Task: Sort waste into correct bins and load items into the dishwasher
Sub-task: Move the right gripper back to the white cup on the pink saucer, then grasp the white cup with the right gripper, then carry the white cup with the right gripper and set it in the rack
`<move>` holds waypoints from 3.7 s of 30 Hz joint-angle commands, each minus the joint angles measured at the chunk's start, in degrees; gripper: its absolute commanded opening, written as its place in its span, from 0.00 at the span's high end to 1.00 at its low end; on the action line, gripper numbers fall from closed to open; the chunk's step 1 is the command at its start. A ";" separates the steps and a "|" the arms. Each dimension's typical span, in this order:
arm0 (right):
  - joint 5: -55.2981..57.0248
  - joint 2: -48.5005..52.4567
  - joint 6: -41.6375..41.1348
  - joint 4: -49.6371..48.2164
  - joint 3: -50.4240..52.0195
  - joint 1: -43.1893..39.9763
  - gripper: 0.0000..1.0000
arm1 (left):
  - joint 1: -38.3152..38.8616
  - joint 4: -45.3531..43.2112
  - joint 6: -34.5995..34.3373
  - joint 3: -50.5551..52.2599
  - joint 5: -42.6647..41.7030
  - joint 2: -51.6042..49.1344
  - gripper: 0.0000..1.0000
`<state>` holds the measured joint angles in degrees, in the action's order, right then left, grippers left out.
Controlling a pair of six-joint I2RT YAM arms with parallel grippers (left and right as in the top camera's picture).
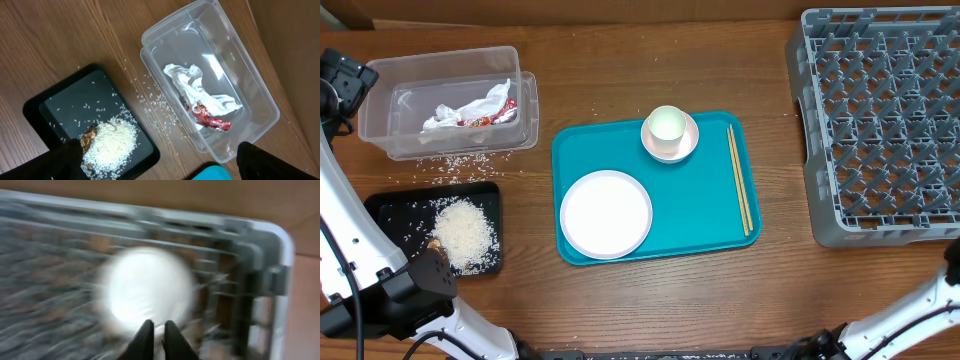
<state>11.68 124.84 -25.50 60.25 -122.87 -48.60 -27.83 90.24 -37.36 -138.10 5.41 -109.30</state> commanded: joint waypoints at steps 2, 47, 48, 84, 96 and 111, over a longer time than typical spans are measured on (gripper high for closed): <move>-42.86 -16.94 -1.55 -2.49 -0.90 1.46 0.18 | 0.15 -0.09 -0.35 -0.07 0.55 -0.11 0.00; -0.68 8.22 4.70 6.80 -0.87 83.47 0.40 | 0.15 -0.09 -0.35 -0.07 0.55 -0.11 0.00; -0.28 8.22 4.70 6.36 -0.87 83.78 0.40 | 0.15 -0.09 -0.35 -0.07 0.55 -0.11 0.00; 3.08 10.34 3.04 8.68 -2.10 84.26 0.96 | 0.15 -0.09 -0.35 -0.07 0.55 -0.11 0.00; -2.82 4.26 6.75 24.61 -35.08 71.71 0.96 | 0.15 -0.11 -0.35 -0.07 0.55 -0.11 0.00; -53.00 8.41 28.68 15.39 -39.82 16.70 0.96 | 0.15 -0.09 -0.35 -0.07 0.55 -0.11 0.00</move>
<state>-15.73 129.01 -8.64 78.65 -165.97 -26.70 -27.83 90.24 -37.39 -138.10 5.41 -109.30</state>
